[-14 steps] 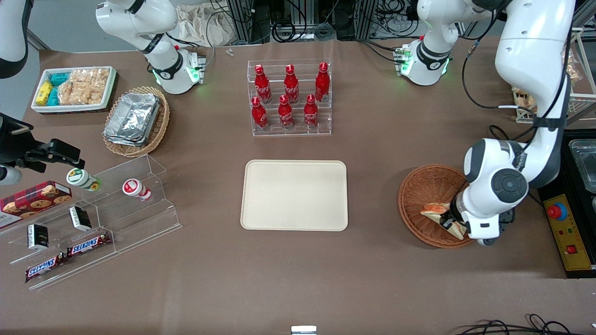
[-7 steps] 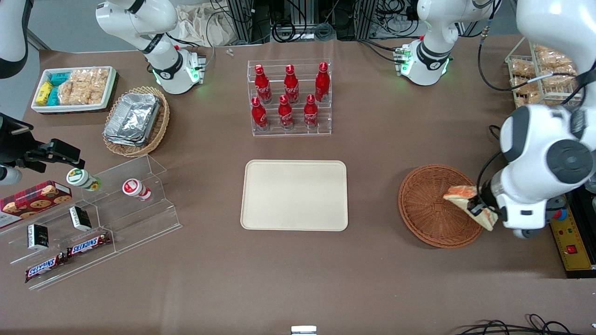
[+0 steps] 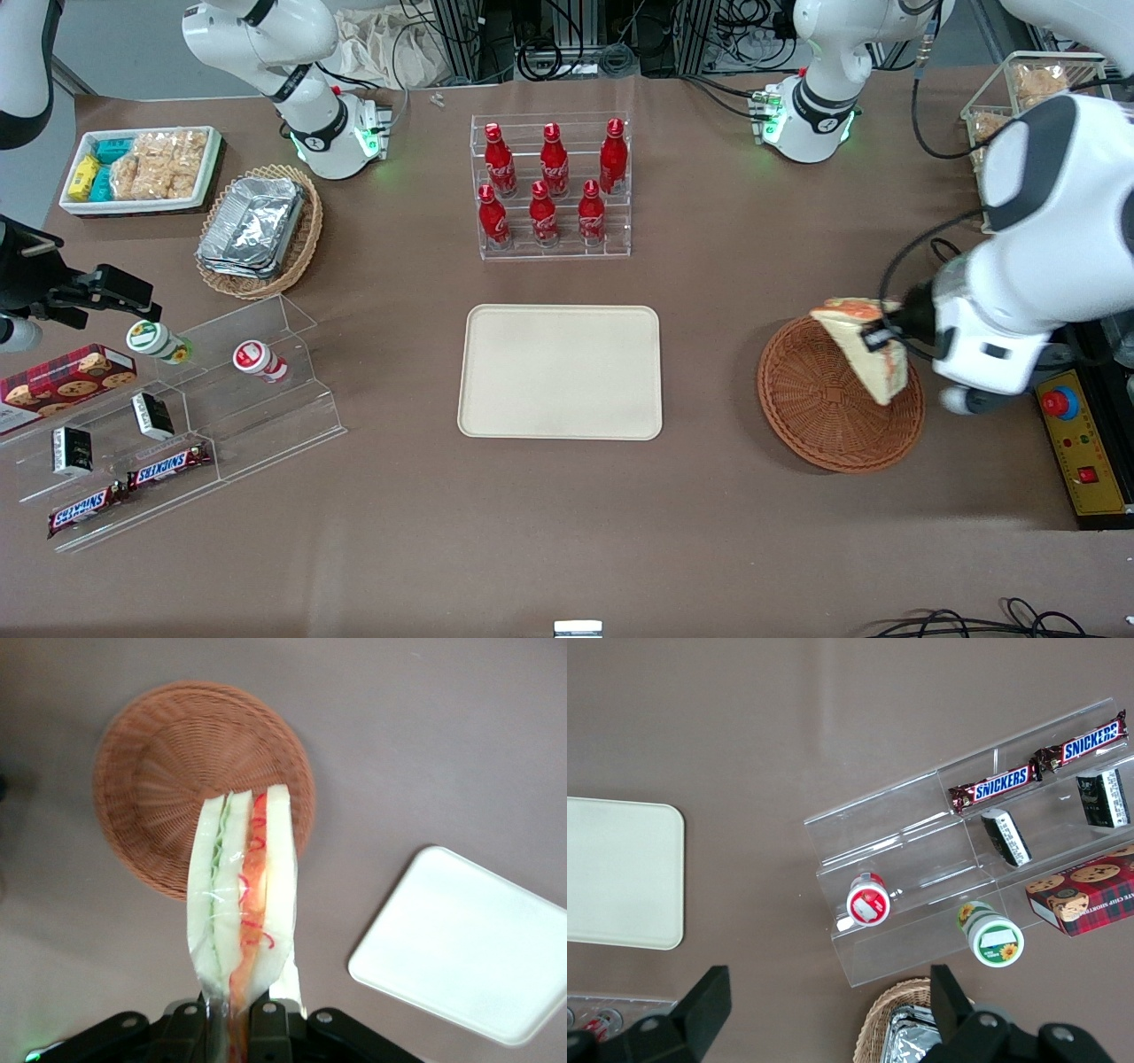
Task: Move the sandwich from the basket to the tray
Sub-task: 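Carry the sandwich over the cream tray and lower it onto it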
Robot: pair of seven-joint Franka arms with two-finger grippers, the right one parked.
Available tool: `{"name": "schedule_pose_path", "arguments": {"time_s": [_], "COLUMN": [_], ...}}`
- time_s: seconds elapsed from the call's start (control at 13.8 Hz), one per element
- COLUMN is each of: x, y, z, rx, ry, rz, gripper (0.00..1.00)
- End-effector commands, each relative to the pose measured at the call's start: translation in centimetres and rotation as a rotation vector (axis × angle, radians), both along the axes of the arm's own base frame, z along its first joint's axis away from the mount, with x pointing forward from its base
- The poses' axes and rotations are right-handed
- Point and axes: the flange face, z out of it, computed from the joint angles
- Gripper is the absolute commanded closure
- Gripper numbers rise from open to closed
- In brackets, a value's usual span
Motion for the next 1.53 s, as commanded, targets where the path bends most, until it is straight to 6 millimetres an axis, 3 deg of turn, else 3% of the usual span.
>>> {"name": "schedule_pose_path", "arguments": {"time_s": [0.0, 0.15, 0.29, 0.58, 0.73, 0.87, 1.02, 1.31, 1.38, 1.45], "x": [-1.0, -1.5, -2.2, -4.5, -4.7, -6.1, -6.8, -7.7, -7.6, -7.6], "y": [-7.4, -13.3, -17.8, -24.5, -25.2, -26.7, -26.1, -25.9, -25.7, -25.6], "z": [-2.3, -6.7, -11.4, -20.2, -23.9, -26.2, -29.2, -31.2, -31.2, -31.2], "rx": [-0.049, -0.078, -0.112, -0.073, -0.054, -0.044, 0.01, 0.014, 0.017, 0.02], "ry": [0.006, -0.036, -0.063, -0.061, -0.042, -0.011, 0.006, 0.01, 0.013, 0.017], "rz": [-0.139, -0.215, -0.265, -0.398, -0.426, -0.459, -0.495, -0.508, -0.504, -0.495], "gripper": [1.0, 1.0, 1.0, 1.0, 1.0, 1.0, 1.0, 0.96, 0.79, 0.47]}}
